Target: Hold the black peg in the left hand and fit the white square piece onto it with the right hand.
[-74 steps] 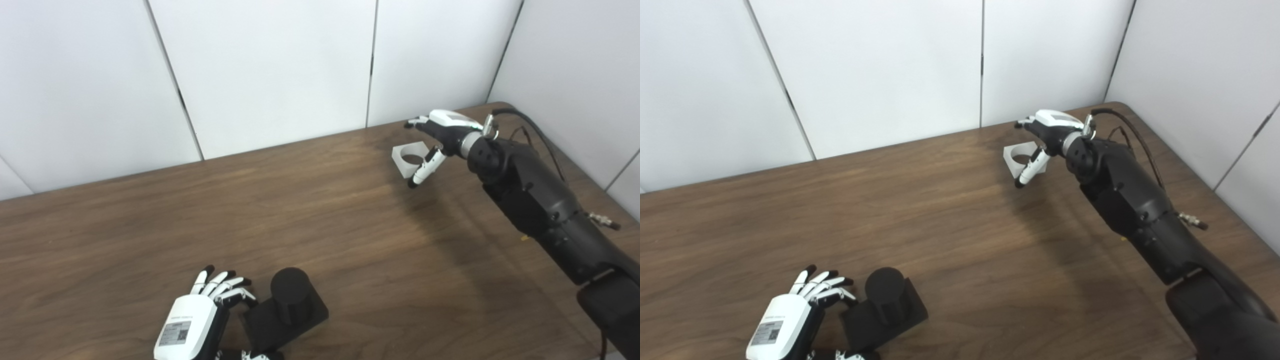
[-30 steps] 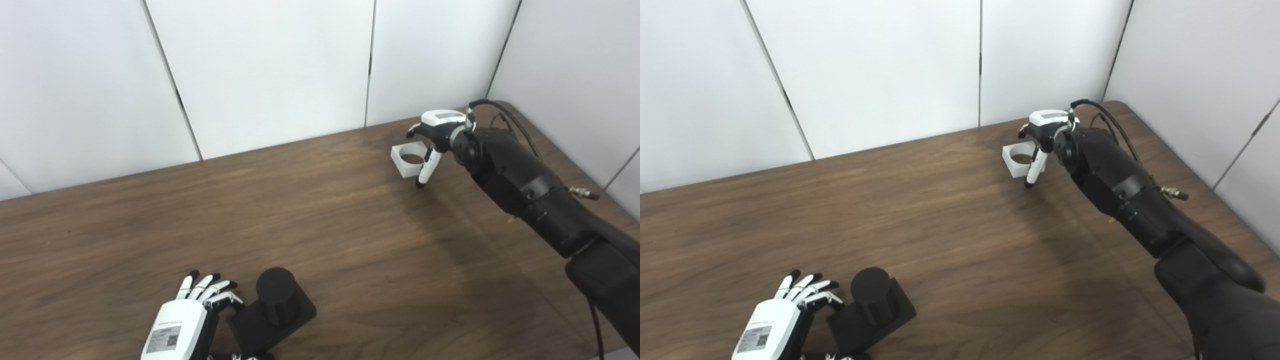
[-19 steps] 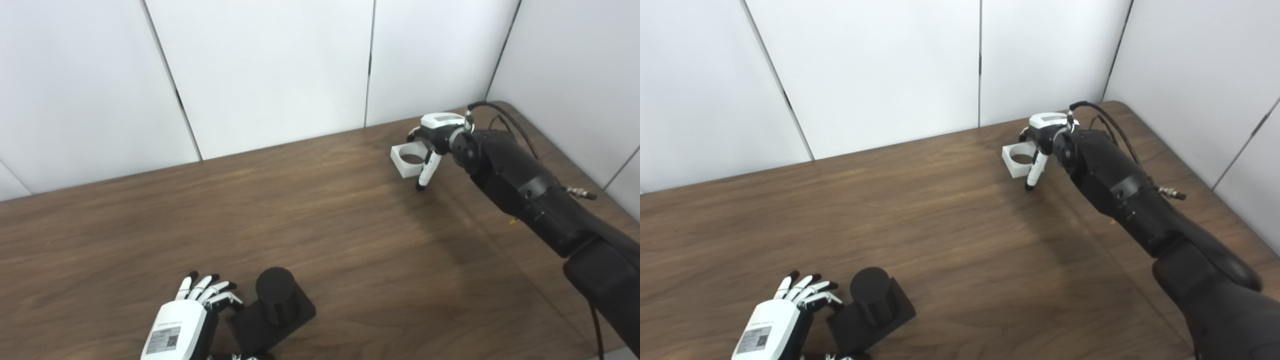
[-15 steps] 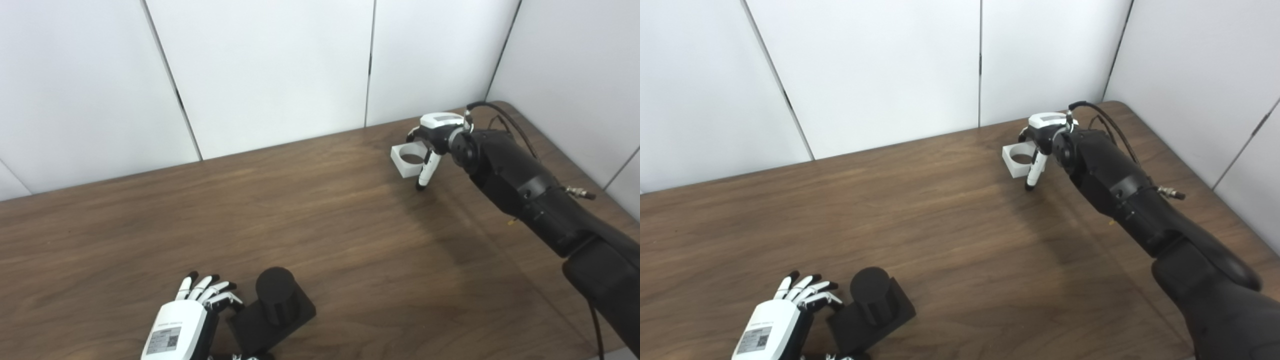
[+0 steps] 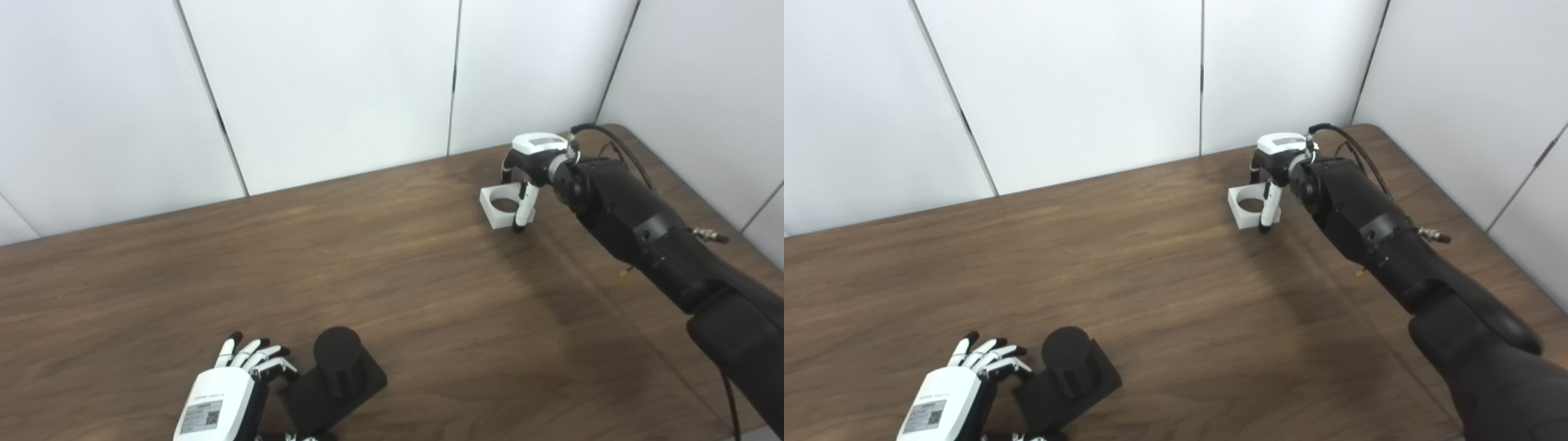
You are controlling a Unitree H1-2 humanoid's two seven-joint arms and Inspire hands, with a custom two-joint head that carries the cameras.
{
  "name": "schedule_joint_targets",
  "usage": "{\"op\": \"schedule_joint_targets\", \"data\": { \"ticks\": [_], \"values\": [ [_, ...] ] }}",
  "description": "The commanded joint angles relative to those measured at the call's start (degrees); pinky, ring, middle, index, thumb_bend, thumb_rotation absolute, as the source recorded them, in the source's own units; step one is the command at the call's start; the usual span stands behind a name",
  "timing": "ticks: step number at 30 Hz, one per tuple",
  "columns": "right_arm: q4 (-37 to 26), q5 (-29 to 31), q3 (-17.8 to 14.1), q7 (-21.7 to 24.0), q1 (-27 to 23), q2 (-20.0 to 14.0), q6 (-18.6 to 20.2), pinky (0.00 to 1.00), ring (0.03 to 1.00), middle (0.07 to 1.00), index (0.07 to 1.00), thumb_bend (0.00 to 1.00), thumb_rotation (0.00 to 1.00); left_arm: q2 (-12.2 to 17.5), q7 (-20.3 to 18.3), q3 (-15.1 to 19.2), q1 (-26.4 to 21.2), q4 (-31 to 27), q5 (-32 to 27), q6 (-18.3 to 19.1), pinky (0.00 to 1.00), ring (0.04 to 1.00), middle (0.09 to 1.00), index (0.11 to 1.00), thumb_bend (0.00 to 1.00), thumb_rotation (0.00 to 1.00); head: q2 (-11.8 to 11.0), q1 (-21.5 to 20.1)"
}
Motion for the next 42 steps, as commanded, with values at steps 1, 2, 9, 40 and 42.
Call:
{"op": "schedule_joint_targets", "data": {
  "ticks": [1,2,9,40,42],
  "values": [
    [-0.5,0.2,-1.0,-1.8,-2.2,-1.3,-1.5,0.92,0.924,0.860,0.487,0.52,0.14,1.2,-2.6,0.0,1.3,0.5,3.5,2.0,1.00,0.883,0.798,0.489,0.52,0.05,0.0,0.1],
    [-0.3,0.2,-0.9,-2.1,-2.1,-1.3,-1.9,0.90,0.918,0.852,0.486,0.52,0.13,1.2,-2.4,-0.1,1.2,0.6,3.6,1.9,1.00,0.880,0.795,0.489,0.52,0.05,0.3,0.3],
    [-0.1,0.5,-1.5,-3.9,-0.9,-1.7,-4.0,0.84,0.885,0.812,0.485,0.52,0.13,0.8,-3.8,-0.4,0.7,0.2,3.4,2.2,1.00,0.880,0.797,0.489,0.52,0.05,1.1,2.5],
    [-31.7,0.7,-3.8,9.5,1.9,-6.3,-8.3,0.95,0.883,0.802,0.486,0.52,0.13,-1.9,-5.9,-2.4,-3.5,1.3,5.1,3.2,1.00,0.908,0.805,0.489,0.51,0.06,14.6,13.8],
    [-34.9,0.5,-3.9,12.5,1.8,-6.3,-7.7,0.95,0.882,0.802,0.486,0.52,0.13,-2.0,-6.3,-2.4,-3.9,1.2,4.9,3.3,1.00,0.907,0.805,0.488,0.51,0.06,15.2,14.2]
  ]
}}
